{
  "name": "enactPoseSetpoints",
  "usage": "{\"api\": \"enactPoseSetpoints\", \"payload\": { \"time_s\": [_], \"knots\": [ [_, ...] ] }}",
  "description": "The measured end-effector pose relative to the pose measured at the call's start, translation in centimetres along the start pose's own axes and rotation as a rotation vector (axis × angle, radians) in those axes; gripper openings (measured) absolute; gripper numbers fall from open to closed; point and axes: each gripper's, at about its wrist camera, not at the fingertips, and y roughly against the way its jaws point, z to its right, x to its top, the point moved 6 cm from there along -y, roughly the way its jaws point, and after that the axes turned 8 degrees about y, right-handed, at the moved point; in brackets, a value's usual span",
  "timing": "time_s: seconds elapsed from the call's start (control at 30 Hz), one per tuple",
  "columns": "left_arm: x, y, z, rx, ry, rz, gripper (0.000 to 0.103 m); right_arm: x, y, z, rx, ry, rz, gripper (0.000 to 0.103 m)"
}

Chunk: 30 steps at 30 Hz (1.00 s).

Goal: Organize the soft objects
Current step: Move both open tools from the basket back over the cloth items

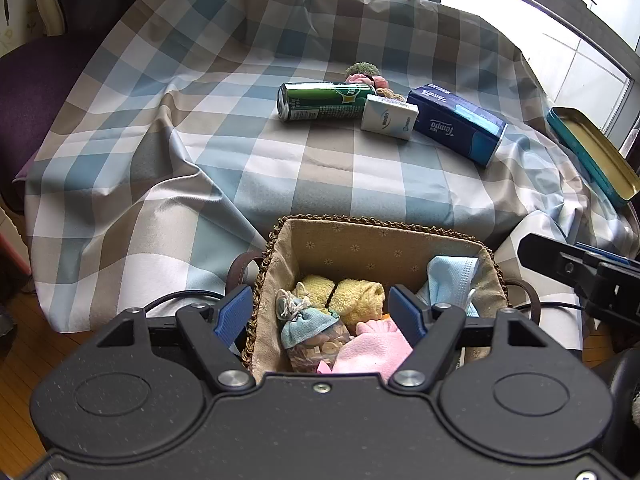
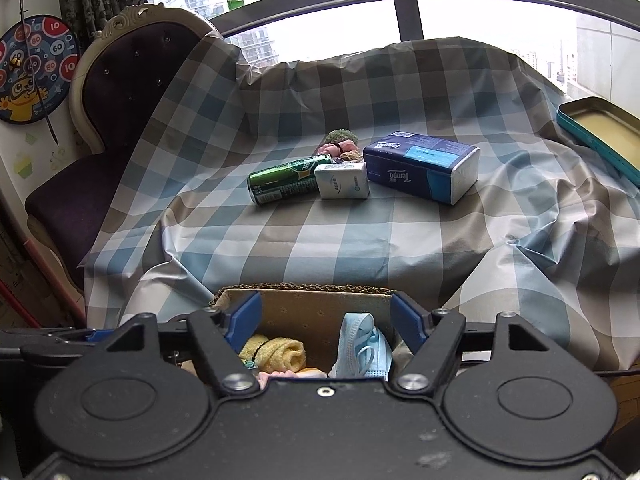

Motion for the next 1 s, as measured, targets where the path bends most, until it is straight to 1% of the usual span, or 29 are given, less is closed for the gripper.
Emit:
{"api": "enactPoseSetpoints", "payload": {
  "time_s": [0.37, 0.4, 0.43, 0.47, 0.57, 0.83, 1.0],
  "knots": [
    [-0.4, -0.2, 0.3, 0.000, -0.030, -0.013, 0.071, -0.3, -0.4, 0.1, -0.004, -0.010, -0.020, 0.073],
    [-0.5, -0.2, 0.4, 0.000, -0.033, -0.014, 0.072, -0.4, -0.4, 0.1, -0.005, -0.012, -0.023, 0.073],
    [-0.5, -0.2, 0.4, -0.001, -0.035, -0.013, 0.078, -0.5, -0.5, 0.2, -0.005, -0.013, -0.025, 0.074],
    [-0.5, -0.1, 0.5, -0.002, -0.038, -0.008, 0.081, -0.5, -0.5, 0.2, -0.005, -0.016, -0.028, 0.074],
    [-0.5, 0.1, 0.7, -0.001, -0.051, 0.002, 0.081, -0.7, -0.5, 0.3, -0.006, -0.023, -0.033, 0.074],
    [-0.2, -0.2, 0.8, 0.002, -0.072, -0.003, 0.081, -0.7, -1.0, 1.0, -0.011, -0.042, -0.048, 0.076],
    [0.7, -0.4, 0.9, 0.008, -0.100, 0.011, 0.084, 0.0, -1.5, 1.2, -0.023, -0.027, -0.045, 0.079]
  ]
}}
